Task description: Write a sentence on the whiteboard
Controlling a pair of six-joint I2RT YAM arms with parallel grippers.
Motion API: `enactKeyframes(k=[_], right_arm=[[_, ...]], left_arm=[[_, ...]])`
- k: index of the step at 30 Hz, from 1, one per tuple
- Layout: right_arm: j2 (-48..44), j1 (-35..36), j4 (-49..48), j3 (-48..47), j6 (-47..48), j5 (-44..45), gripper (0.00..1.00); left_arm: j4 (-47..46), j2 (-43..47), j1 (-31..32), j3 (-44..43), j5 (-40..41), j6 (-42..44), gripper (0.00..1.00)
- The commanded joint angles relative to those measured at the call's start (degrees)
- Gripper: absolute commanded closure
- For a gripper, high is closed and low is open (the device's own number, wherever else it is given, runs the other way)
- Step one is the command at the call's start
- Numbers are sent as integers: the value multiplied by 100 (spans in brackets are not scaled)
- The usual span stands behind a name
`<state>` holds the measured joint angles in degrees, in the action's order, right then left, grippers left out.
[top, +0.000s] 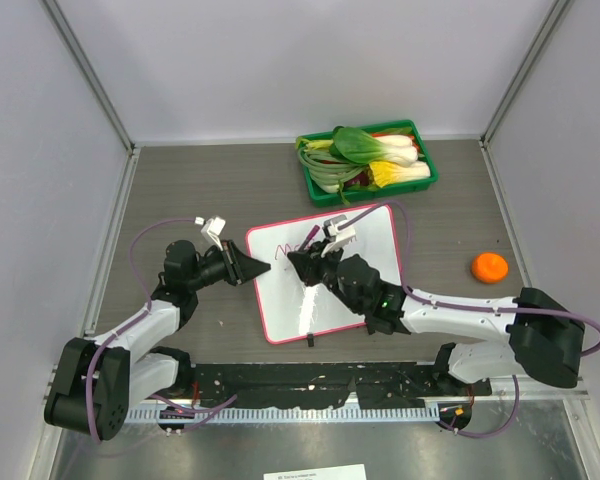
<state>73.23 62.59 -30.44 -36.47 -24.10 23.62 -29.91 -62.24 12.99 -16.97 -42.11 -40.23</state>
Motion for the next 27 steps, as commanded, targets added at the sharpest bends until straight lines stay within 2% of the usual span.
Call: enactKeyframes(k=[1, 11, 27], right_arm=[[103, 61, -314, -124, 63, 213, 99], [367, 61, -156, -229, 98, 249, 99], [420, 61, 117, -212, 28, -225, 99]], left_arm=[[214, -78, -16, 89, 467, 630, 100], [231, -52, -16, 97, 467, 639, 100], [240, -43, -16, 97, 467, 648, 100]])
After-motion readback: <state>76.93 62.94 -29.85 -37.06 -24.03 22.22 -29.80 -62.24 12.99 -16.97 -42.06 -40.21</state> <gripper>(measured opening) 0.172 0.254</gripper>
